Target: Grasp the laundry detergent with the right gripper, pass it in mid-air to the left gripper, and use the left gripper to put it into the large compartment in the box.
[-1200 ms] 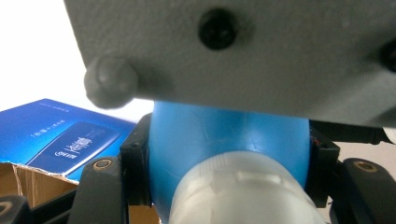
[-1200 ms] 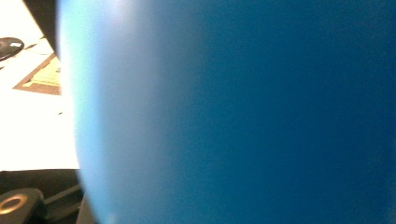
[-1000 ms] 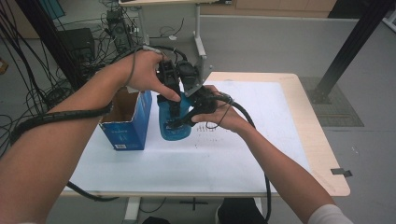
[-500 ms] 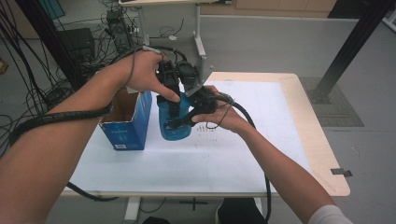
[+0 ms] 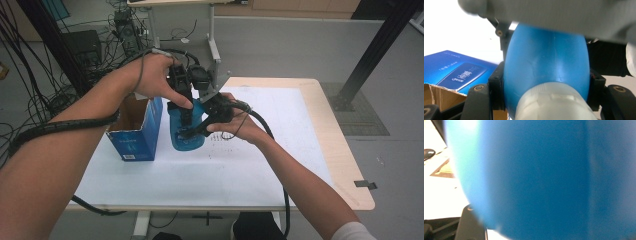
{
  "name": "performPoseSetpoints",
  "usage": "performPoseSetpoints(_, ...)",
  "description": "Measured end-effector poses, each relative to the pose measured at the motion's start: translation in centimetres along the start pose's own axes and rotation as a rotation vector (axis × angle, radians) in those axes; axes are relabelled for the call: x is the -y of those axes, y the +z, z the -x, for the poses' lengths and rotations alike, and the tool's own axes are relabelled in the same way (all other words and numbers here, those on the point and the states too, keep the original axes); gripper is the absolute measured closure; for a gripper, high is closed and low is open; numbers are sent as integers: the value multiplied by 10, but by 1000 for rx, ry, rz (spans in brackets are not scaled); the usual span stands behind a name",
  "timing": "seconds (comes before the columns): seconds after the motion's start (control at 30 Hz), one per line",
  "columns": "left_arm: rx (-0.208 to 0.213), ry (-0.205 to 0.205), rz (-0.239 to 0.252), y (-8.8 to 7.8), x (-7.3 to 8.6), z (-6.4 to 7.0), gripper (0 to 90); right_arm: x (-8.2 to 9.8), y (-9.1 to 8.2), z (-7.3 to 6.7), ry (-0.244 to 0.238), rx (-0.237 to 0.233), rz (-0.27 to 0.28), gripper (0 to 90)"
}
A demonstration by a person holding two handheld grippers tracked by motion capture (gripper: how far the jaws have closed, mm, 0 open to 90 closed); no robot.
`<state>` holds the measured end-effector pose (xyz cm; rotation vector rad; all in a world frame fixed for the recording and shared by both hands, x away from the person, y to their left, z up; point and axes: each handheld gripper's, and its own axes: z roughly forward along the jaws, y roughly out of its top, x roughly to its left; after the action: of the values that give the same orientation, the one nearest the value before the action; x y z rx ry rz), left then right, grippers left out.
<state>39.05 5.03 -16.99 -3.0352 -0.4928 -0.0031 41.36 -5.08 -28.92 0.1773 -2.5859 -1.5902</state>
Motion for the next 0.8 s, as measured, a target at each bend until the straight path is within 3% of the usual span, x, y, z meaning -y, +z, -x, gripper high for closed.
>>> performPoseSetpoints(0.17, -3, 0, 4, -1, 1, 0, 376, 3, -8, -2, 18, 33, 10, 232)
performPoseSetpoints(0.3, -1, -28, 4, -5, 3, 0, 376, 11, -13, -3, 38, 54, -22, 190)
performPoseSetpoints(0.47, -6, -73, 20, -10, 7, -2, 376, 20, -22, -7, 110, 97, -47, 96)
performPoseSetpoints(0.6, -30, -114, 25, -17, 10, -3, 375, 26, -32, -11, 194, 168, -142, 24)
performPoseSetpoints(0.7, -35, -155, 27, -24, 11, -4, 375, 31, -41, -18, 231, 215, -226, 33)
performPoseSetpoints(0.8, -26, -203, 28, -32, 12, -5, 375, 35, -52, -25, 258, 246, -263, 33)
